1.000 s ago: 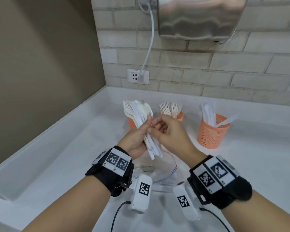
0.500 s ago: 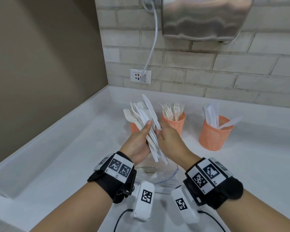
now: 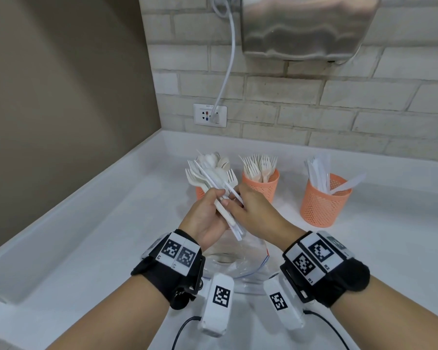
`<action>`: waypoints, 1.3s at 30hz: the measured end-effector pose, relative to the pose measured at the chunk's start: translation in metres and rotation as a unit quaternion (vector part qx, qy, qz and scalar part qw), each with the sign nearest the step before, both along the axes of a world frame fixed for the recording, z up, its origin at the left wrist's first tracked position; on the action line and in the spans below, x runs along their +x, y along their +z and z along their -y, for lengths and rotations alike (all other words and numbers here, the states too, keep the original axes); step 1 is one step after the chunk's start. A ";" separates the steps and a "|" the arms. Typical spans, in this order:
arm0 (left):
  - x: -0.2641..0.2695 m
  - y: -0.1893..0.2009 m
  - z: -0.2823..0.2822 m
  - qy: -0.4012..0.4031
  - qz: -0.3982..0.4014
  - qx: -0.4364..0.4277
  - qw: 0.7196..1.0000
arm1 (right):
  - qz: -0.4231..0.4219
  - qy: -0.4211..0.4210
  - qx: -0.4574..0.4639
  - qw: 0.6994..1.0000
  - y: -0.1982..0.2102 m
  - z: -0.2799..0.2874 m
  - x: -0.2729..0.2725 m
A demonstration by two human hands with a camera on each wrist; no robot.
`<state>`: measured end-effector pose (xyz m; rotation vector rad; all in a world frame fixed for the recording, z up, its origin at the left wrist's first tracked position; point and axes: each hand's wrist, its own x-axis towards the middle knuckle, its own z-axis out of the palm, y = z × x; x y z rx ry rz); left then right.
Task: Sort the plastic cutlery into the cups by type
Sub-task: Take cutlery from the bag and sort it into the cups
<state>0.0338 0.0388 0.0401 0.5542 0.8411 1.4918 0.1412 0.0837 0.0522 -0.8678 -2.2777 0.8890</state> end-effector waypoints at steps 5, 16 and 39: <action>-0.001 0.002 -0.003 0.017 0.033 0.021 0.999 | -0.051 0.008 -0.040 0.998 0.001 -0.002 0.004; -0.002 0.006 0.001 0.026 0.037 0.075 0.996 | -0.026 0.039 0.139 0.989 0.000 -0.009 0.008; -0.019 0.020 -0.012 0.122 -0.034 0.072 0.989 | -0.090 0.130 -0.242 0.957 -0.004 -0.015 0.039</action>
